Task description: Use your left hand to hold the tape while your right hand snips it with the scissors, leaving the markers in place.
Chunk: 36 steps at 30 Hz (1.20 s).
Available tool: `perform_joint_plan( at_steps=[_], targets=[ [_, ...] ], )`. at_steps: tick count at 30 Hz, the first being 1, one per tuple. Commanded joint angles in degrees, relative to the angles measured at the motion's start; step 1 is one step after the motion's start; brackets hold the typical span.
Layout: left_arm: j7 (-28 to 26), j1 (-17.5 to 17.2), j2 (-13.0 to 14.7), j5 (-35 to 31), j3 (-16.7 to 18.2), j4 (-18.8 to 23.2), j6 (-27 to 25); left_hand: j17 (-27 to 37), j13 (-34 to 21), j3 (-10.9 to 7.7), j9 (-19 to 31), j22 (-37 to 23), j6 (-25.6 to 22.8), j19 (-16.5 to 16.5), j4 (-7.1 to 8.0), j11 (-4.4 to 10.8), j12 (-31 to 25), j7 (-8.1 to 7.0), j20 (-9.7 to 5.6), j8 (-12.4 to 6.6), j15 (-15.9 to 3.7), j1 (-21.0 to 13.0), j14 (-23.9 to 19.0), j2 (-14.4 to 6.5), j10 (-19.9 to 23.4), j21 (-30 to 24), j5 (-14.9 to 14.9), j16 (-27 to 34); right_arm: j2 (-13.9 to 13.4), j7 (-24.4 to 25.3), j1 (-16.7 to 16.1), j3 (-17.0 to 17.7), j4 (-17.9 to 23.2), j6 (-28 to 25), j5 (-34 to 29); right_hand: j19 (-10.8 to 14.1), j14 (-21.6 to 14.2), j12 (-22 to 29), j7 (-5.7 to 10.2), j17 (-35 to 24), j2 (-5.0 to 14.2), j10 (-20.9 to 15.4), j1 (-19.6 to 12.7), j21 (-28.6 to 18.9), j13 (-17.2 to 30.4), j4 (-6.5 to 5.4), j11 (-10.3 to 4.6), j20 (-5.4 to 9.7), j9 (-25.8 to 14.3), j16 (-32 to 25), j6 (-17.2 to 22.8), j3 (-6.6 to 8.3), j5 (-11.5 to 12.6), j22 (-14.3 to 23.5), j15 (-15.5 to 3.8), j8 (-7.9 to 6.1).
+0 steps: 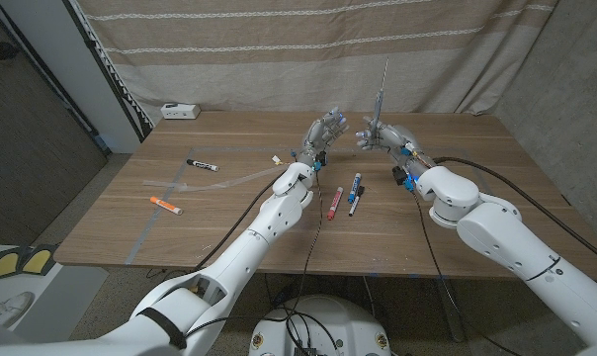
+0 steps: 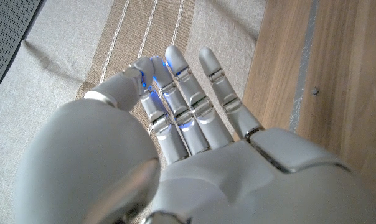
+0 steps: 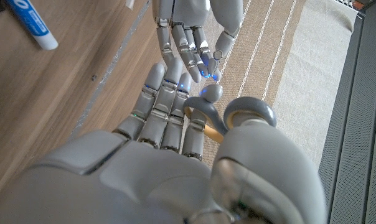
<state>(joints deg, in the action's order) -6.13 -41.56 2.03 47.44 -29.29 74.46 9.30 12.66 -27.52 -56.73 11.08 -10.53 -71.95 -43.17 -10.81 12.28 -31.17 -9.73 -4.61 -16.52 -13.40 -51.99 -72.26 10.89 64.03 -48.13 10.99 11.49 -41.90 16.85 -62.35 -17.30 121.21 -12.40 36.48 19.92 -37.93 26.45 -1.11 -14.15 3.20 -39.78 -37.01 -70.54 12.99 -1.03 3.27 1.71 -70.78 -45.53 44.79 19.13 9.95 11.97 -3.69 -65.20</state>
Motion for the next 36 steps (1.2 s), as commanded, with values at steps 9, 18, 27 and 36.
perform_joint_plan(
  at_steps=[9,18,27,36],
  targets=[
    [-0.33,-0.70,0.56,0.11,-0.28,1.32,-0.61,0.34,-0.24,0.24,0.10,-0.31,-0.76,0.55,-0.10,0.20,-0.02,-0.04,-5.28,0.21,-0.31,-1.28,-0.11,-0.05,0.49,-0.69,-0.34,0.47,-0.97,-13.28,0.51,2.05,-4.32,2.50,16.24,-1.59,1.40,-0.73,-0.78,1.11,-2.20,0.76,-1.66,1.22,-0.82,2.67,0.58,-2.39,1.55,1.70,1.12,-1.30,0.94,-1.36,-3.40,-24.15],
    [-0.41,-1.01,0.80,0.27,-0.36,1.92,-0.91,0.41,-0.32,0.52,0.11,-0.32,-1.06,0.65,-0.02,0.21,-0.07,0.07,-5.21,0.31,-0.27,-1.76,-0.15,-0.09,0.67,-0.87,-0.41,0.48,-2.16,-13.60,0.72,1.77,-3.93,2.46,17.97,-2.11,2.99,-1.54,-1.07,1.61,-2.49,1.84,-1.29,2.00,-1.26,3.39,1.02,-3.49,3.58,2.69,0.75,-2.79,1.14,-1.77,-2.15,-22.41],
    [-0.71,-1.36,1.08,0.33,-0.24,2.40,-0.87,0.42,-0.37,0.69,0.11,-0.33,-1.19,0.73,0.01,0.19,-0.09,0.10,-5.19,0.41,-0.26,-2.01,-0.09,-0.06,0.74,-0.99,-0.44,0.44,-2.27,-15.40,0.96,1.76,-4.38,1.90,22.01,-2.86,3.99,-2.19,-1.62,1.92,-2.39,2.71,-1.05,2.81,-1.46,3.90,1.20,-4.05,5.07,3.32,-0.18,-3.89,1.34,-1.86,-1.05,-21.12],
    [-0.84,-1.70,1.45,0.40,-0.14,2.83,-0.86,0.45,-0.36,0.85,0.12,-0.34,-1.29,0.79,0.02,0.18,-0.07,0.09,-5.17,0.49,-0.26,-2.27,-0.06,-0.08,0.81,-1.09,-0.46,0.42,-1.99,-19.50,2.22,1.17,-6.43,0.95,26.50,-7.95,7.81,-3.51,-1.71,3.20,-3.67,3.99,-1.00,6.60,-1.63,5.60,1.45,-10.13,10.22,6.46,0.07,-6.65,2.07,-2.07,2.30,-18.23]
  ],
)
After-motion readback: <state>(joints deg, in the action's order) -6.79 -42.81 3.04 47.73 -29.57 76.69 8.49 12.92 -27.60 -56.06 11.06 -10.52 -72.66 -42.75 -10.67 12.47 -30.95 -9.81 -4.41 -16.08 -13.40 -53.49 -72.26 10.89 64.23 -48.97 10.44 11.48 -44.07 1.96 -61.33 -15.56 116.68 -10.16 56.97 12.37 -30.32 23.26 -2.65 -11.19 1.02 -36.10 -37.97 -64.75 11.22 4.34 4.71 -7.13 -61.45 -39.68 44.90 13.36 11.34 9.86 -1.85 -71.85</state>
